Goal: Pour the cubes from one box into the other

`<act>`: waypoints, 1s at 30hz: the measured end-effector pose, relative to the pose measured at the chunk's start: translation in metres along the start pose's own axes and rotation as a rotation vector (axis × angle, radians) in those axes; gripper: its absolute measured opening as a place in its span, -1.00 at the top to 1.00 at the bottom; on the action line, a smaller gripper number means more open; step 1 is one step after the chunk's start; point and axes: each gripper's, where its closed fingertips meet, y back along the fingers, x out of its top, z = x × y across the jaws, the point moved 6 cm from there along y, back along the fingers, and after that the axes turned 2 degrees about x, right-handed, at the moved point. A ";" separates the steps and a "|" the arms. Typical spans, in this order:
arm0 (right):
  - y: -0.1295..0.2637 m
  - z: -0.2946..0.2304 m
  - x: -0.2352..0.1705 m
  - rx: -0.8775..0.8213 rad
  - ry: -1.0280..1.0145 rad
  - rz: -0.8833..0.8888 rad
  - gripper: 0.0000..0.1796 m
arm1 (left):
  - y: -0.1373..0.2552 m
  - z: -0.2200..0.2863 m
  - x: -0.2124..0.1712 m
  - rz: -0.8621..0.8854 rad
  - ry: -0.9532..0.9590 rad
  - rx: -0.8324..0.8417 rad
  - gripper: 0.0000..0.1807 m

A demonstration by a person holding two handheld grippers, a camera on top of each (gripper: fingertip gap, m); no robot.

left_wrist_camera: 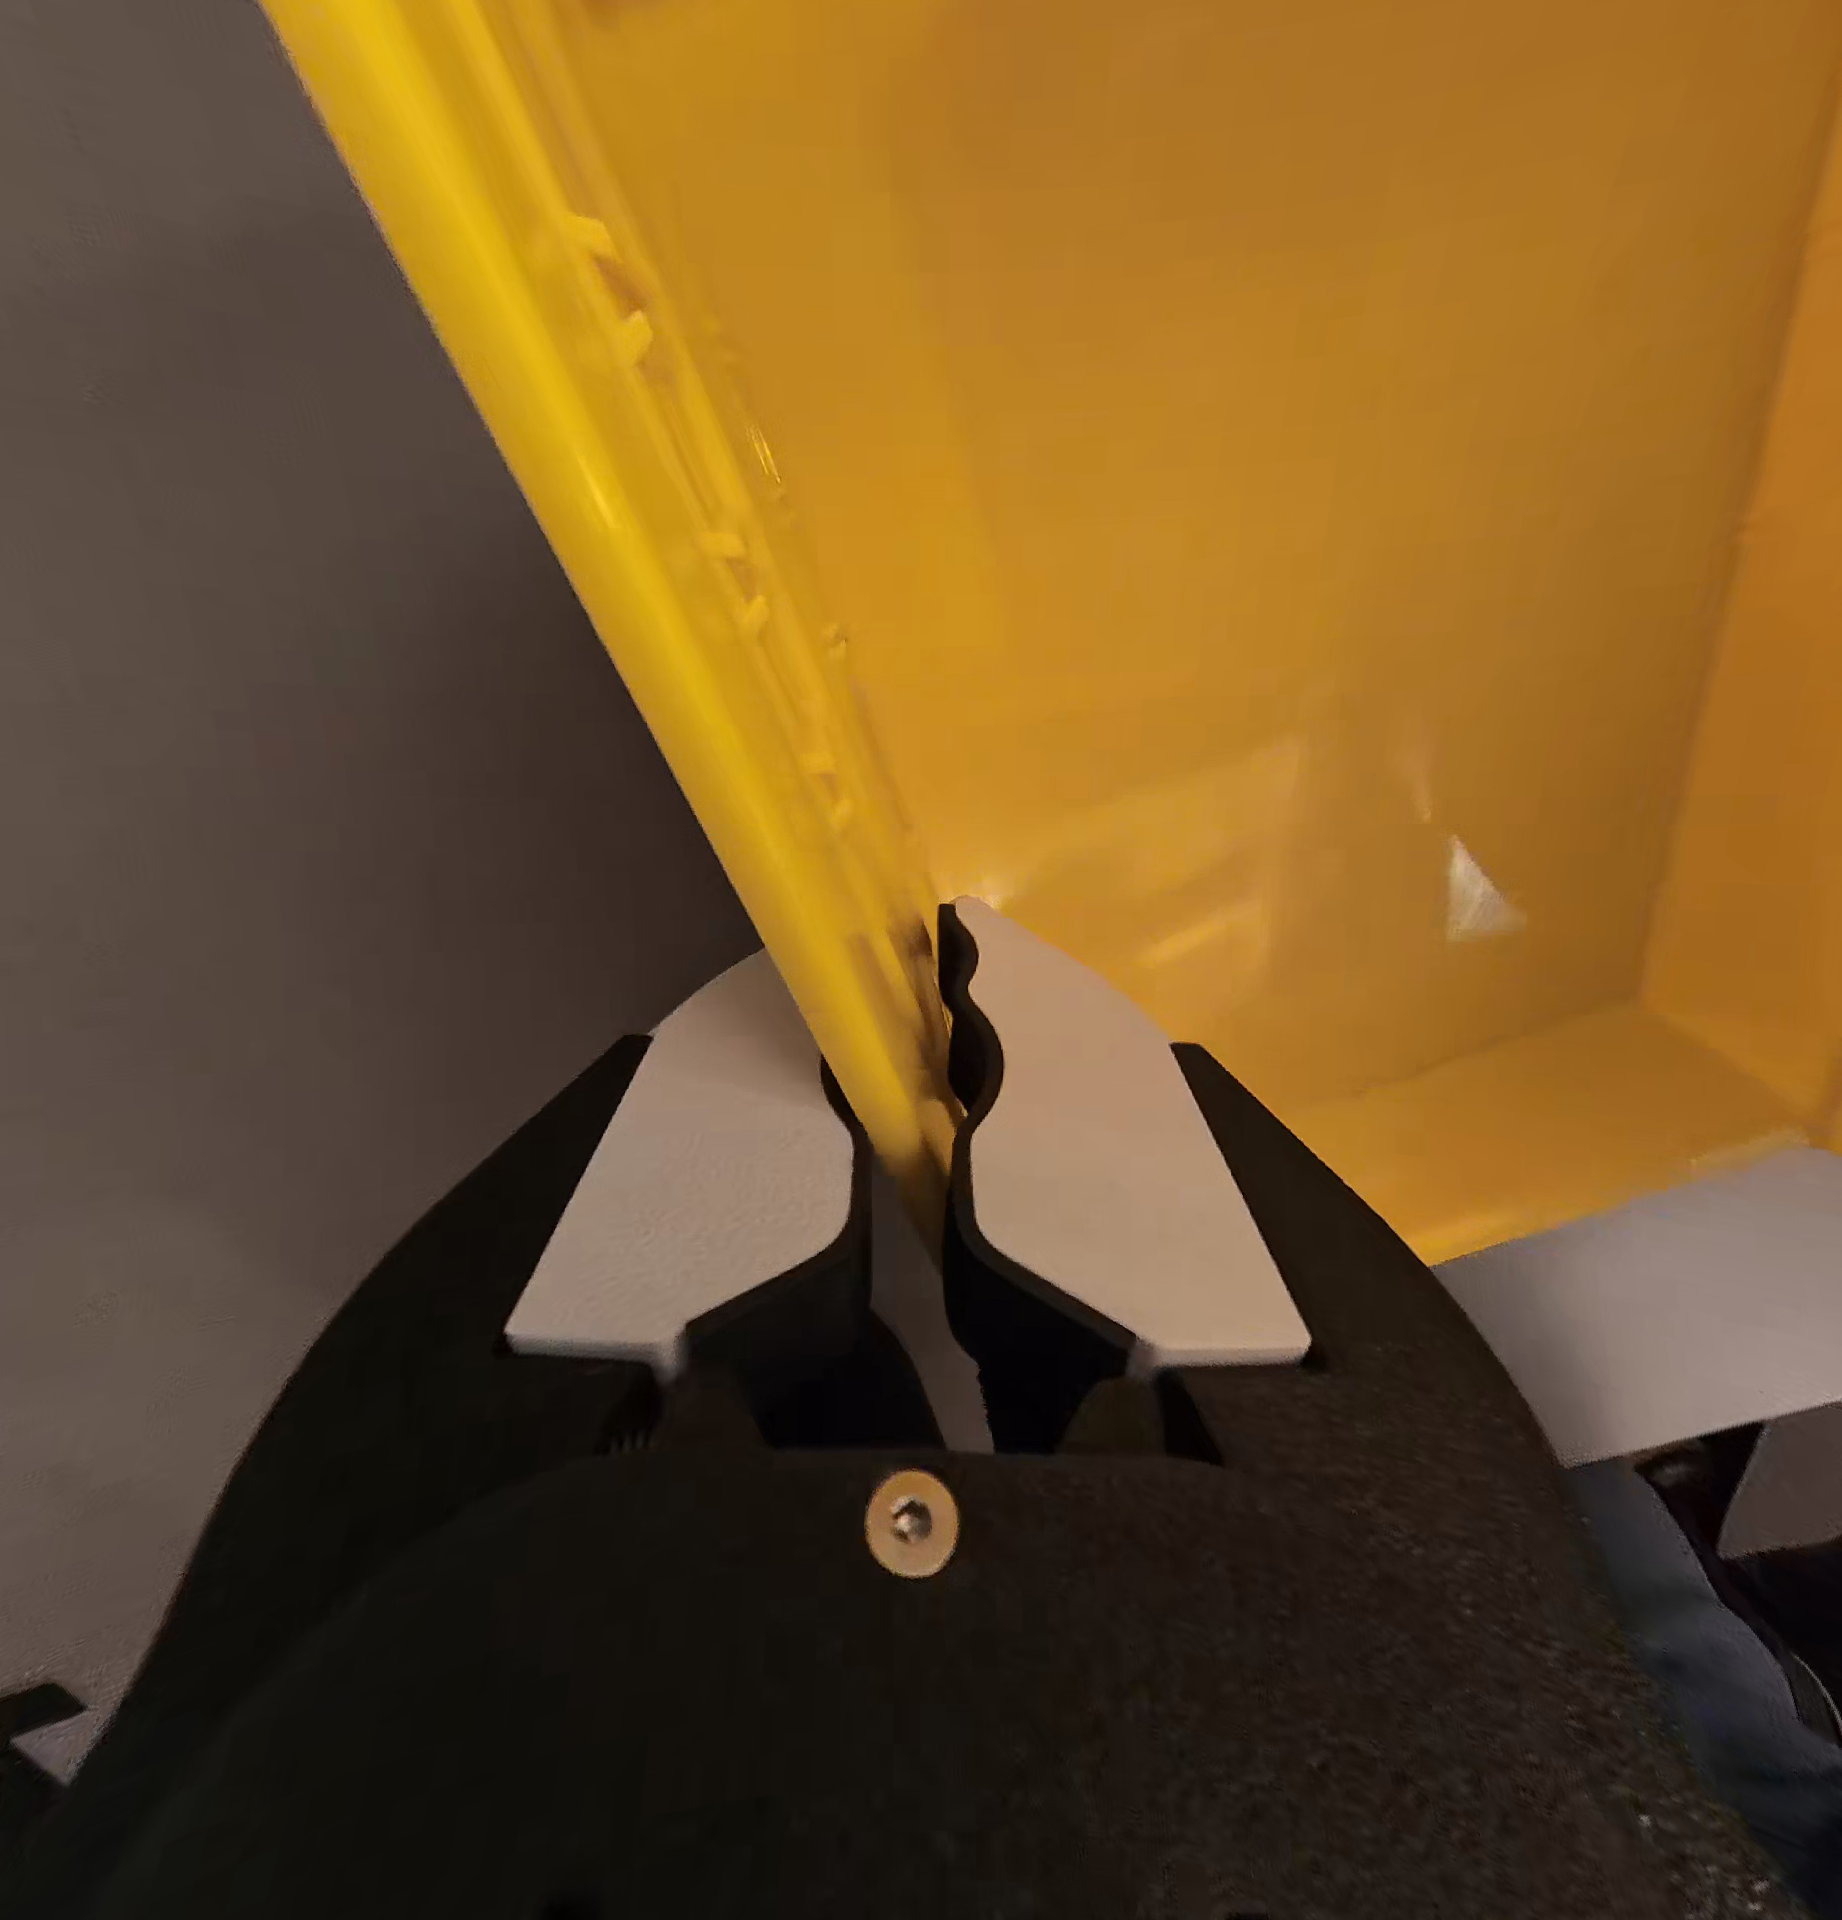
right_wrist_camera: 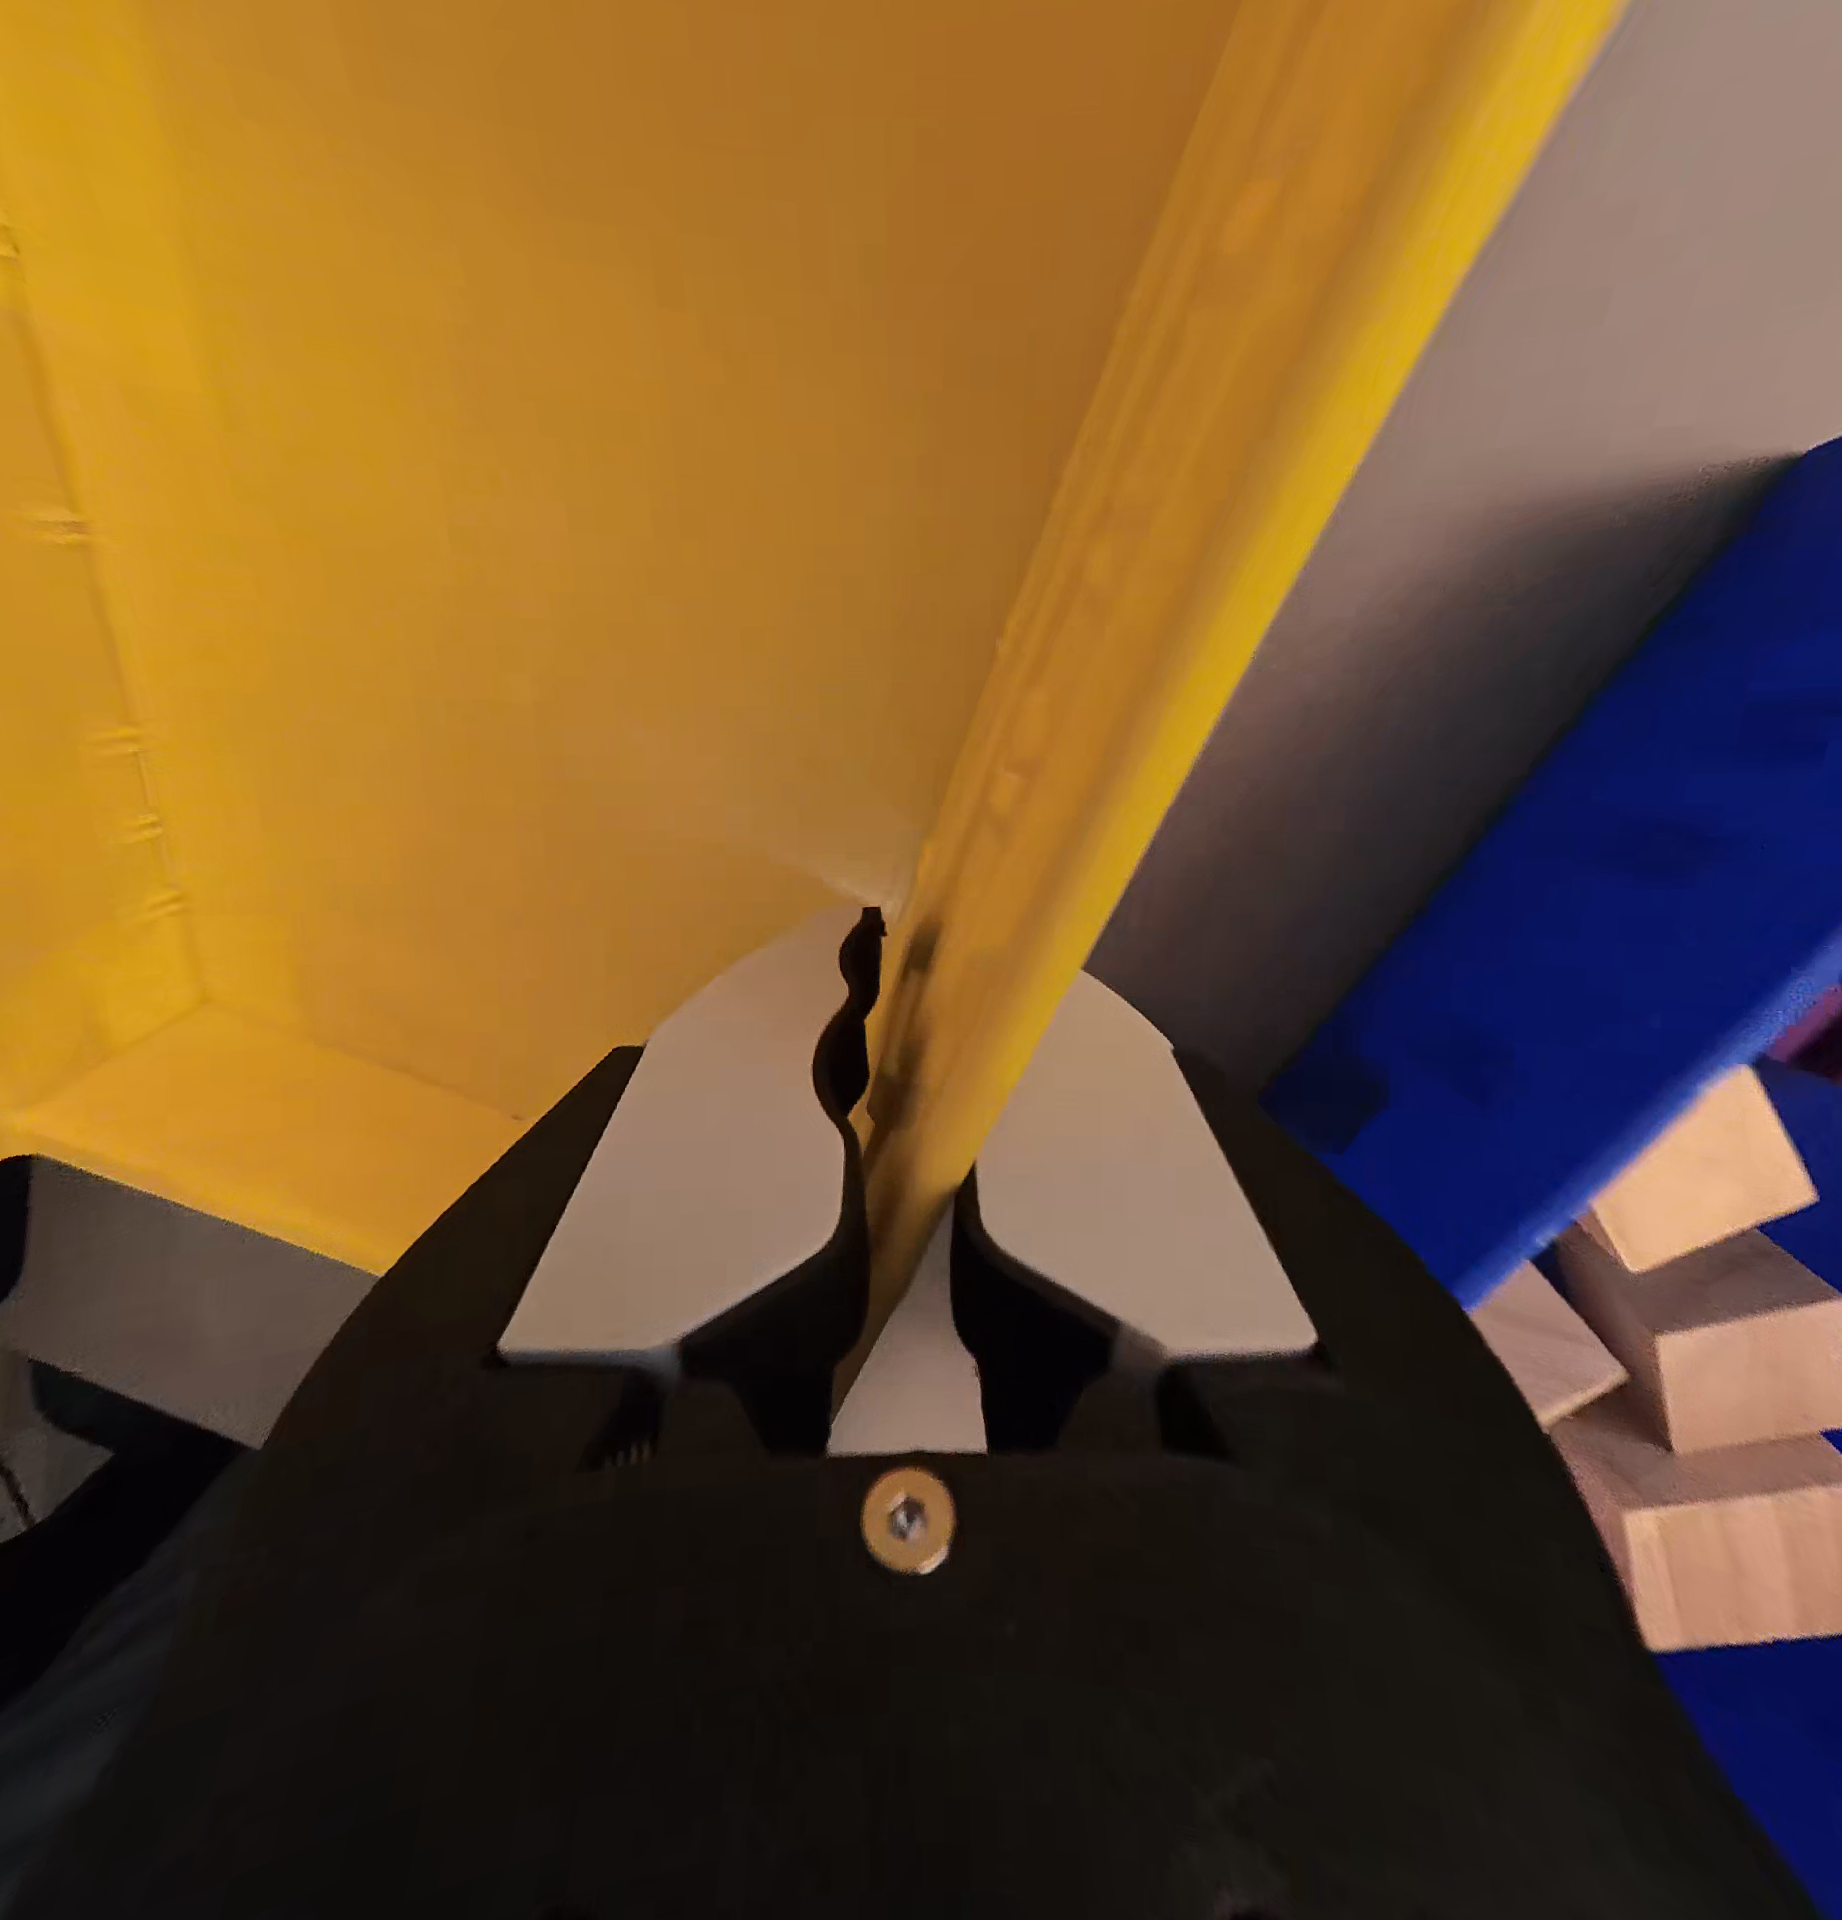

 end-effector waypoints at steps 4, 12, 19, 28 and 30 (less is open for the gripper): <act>-0.018 0.001 -0.004 0.005 -0.011 -0.070 0.90 | -0.018 0.000 -0.007 -0.073 0.016 -0.035 0.88; -0.027 0.005 -0.004 0.027 -0.027 -0.098 0.90 | -0.026 0.001 -0.005 -0.107 0.009 -0.044 0.88; -0.028 0.007 -0.004 0.037 -0.027 -0.099 0.90 | -0.027 0.002 -0.003 -0.120 0.006 -0.052 0.88; -0.033 0.009 -0.004 0.038 -0.038 -0.096 0.89 | -0.033 0.002 -0.001 -0.107 -0.011 -0.068 0.83; -0.036 0.010 -0.003 0.032 -0.049 -0.085 0.89 | -0.036 0.003 0.000 -0.086 -0.017 -0.074 0.78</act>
